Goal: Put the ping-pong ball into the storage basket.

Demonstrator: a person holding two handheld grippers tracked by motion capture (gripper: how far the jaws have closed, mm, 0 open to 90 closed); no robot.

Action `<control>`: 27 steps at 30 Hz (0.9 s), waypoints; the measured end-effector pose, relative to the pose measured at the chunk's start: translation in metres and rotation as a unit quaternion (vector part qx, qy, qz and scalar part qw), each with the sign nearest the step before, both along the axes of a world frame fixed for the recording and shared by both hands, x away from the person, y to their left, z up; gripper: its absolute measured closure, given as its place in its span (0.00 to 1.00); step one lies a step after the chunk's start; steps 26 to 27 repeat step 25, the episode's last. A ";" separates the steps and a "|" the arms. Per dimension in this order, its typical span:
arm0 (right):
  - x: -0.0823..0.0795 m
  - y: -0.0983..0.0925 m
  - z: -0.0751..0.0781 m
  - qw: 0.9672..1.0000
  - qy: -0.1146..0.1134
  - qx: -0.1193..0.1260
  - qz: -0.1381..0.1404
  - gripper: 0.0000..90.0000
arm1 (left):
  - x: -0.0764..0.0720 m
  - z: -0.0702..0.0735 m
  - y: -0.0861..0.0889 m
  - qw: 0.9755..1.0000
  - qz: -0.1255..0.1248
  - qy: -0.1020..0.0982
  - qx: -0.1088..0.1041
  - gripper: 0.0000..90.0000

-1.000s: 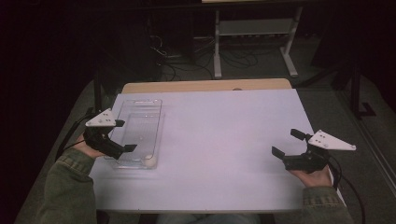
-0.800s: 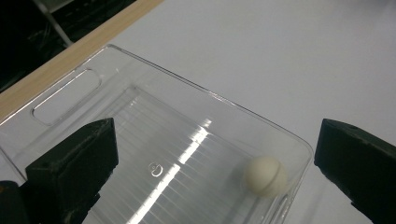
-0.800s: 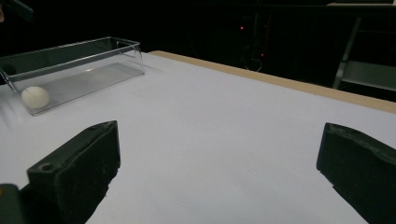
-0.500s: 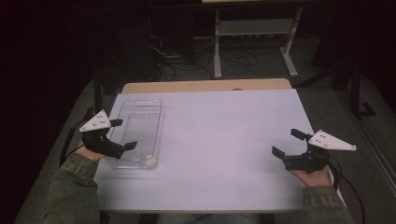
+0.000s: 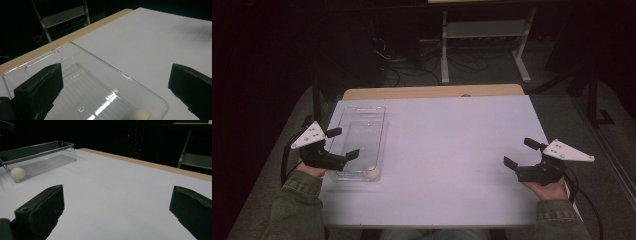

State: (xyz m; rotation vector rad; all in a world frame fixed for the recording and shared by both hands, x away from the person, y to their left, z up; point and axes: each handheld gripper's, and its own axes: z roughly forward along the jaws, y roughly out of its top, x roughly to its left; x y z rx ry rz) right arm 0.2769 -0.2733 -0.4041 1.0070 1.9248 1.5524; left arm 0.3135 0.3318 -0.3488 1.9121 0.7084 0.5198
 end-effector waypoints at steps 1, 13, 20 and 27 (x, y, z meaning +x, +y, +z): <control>0.000 0.000 0.000 1.000 0.000 0.000 0.000 0.00 | -0.001 -0.001 0.000 1.000 0.002 -0.001 0.004 0.00; 0.000 0.000 0.000 1.000 -0.002 0.000 -0.001 0.00 | -0.009 -0.021 0.004 0.998 0.050 -0.017 -0.040 0.00; -0.001 0.000 0.001 1.000 -0.008 0.001 -0.003 0.00 | -0.016 -0.030 0.009 0.995 0.081 -0.035 -0.052 0.00; -0.004 0.001 0.001 1.000 -0.008 0.000 -0.004 0.00 | -0.022 -0.033 0.015 0.994 0.084 -0.039 -0.062 0.00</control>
